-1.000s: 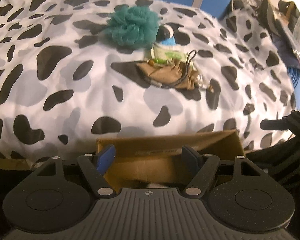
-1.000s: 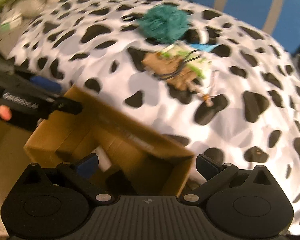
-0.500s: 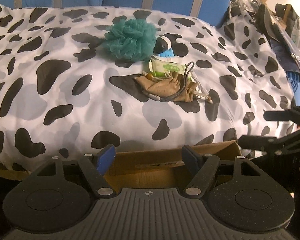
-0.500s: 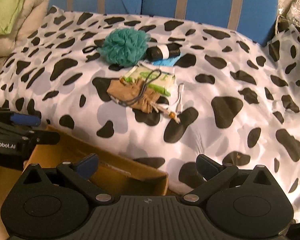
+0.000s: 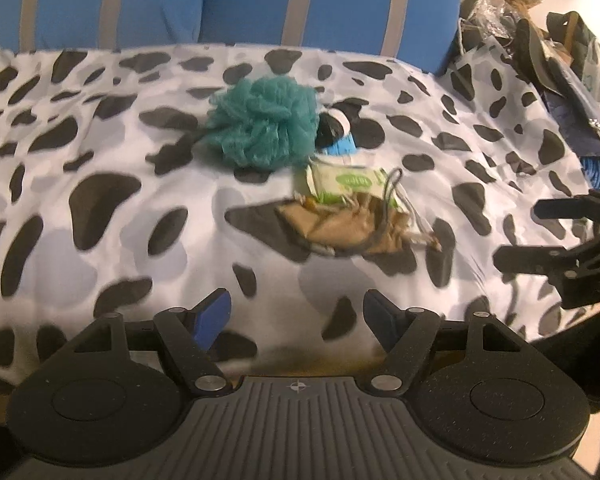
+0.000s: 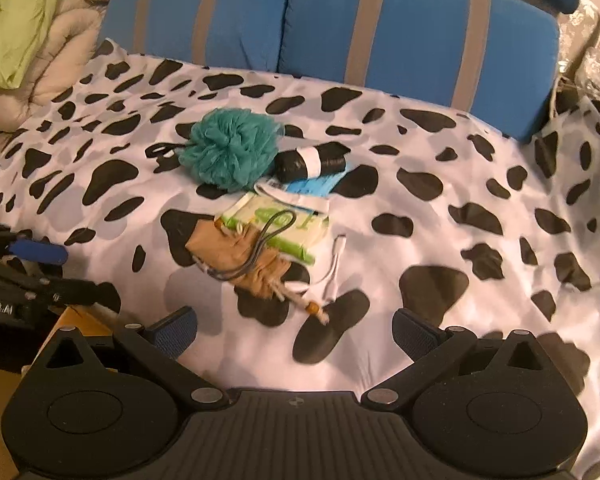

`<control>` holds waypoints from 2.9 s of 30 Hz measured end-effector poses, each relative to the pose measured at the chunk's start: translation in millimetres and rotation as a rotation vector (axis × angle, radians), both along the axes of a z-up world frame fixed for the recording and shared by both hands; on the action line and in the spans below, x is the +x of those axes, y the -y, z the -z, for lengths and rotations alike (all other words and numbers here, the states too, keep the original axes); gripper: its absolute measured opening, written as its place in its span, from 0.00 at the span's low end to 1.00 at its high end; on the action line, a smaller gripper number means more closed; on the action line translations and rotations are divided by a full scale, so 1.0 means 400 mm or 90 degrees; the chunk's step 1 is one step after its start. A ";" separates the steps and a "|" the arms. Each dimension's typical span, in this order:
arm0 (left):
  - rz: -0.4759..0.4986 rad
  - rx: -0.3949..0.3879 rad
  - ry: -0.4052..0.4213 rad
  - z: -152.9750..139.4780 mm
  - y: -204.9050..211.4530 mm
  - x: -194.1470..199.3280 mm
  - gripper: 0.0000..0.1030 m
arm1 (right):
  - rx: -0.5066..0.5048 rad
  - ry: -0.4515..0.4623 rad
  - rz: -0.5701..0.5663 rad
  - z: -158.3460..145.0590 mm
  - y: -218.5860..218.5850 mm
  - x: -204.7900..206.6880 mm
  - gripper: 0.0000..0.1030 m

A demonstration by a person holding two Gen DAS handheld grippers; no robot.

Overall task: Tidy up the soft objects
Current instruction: 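Move left gripper back to the teal mesh loofah on the bed, then close left gripper on the teal mesh loofah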

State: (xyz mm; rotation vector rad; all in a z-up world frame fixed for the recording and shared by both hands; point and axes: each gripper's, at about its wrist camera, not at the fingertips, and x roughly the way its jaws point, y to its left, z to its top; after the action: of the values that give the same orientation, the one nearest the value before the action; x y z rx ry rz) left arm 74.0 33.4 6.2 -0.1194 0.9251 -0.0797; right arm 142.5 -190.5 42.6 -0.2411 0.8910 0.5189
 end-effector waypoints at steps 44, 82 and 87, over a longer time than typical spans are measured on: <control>0.053 0.086 0.112 0.025 -0.027 0.356 0.95 | -0.019 -0.032 -0.004 0.048 -0.035 0.121 1.00; 0.009 -0.055 -0.049 0.100 -0.104 0.482 0.50 | 0.011 -0.055 -0.011 0.049 -0.040 0.139 1.00; 0.012 -0.053 -0.024 0.058 -0.098 0.436 0.47 | 0.021 -0.047 -0.005 0.038 -0.037 0.137 1.00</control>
State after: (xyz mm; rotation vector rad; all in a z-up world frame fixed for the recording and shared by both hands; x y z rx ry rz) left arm 248.3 72.8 -17.1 -0.1907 0.9615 -0.1343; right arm 197.3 -175.7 27.2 -0.1972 0.9533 0.5527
